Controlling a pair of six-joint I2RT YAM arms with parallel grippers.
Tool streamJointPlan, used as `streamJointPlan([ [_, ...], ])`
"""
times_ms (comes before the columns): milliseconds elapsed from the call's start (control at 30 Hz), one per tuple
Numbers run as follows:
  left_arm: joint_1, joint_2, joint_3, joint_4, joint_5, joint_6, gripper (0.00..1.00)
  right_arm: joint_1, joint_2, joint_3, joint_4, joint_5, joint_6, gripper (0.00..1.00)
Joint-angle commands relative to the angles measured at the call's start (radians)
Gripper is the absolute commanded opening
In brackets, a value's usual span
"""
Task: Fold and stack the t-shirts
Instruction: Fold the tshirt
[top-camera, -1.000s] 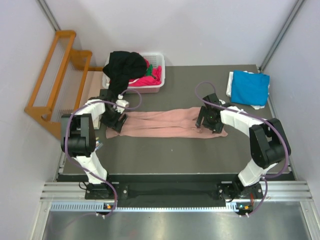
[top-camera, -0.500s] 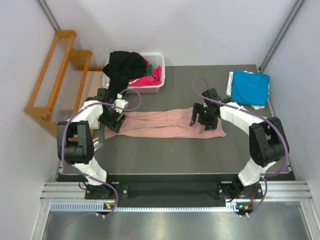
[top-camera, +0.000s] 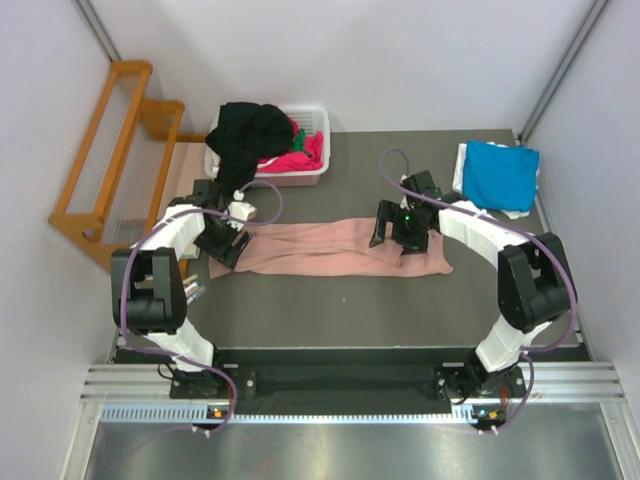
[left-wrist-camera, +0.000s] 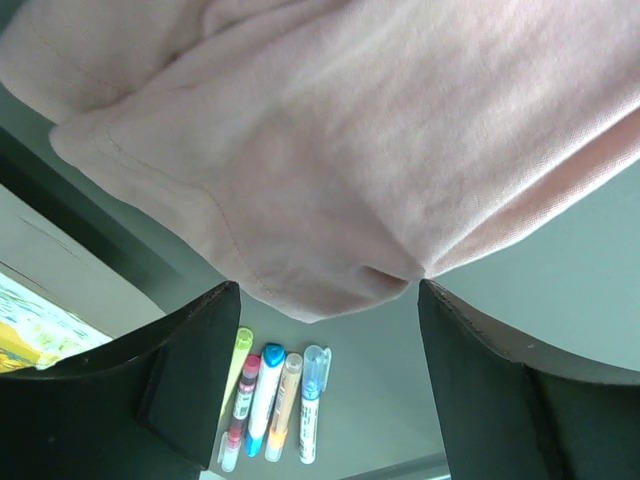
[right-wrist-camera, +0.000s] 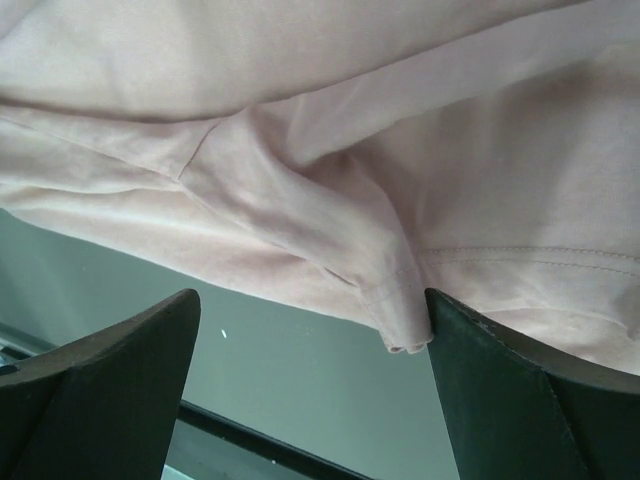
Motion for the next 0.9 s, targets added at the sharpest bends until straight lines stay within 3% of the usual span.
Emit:
streamJointPlan([
  [0,-0.002,-0.041,-0.021,-0.013,-0.012,0.027,0.76,-0.008,-0.021,-0.011,0.044,0.017,0.010,0.92],
  [133,-0.003,-0.038,-0.018,-0.003,-0.026,0.026,0.76,-0.002,-0.006,-0.030,0.079,-0.015,0.031,0.91],
  [467,-0.002,-0.032,-0.014,-0.007,-0.015,0.019,0.76,0.302,0.102,0.046,-0.008,-0.051,-0.065,0.95],
  [867,-0.002,-0.043,-0.012,-0.019,-0.010,0.024,0.76,0.166,0.002,0.134,-0.128,0.050,-0.123,0.99],
])
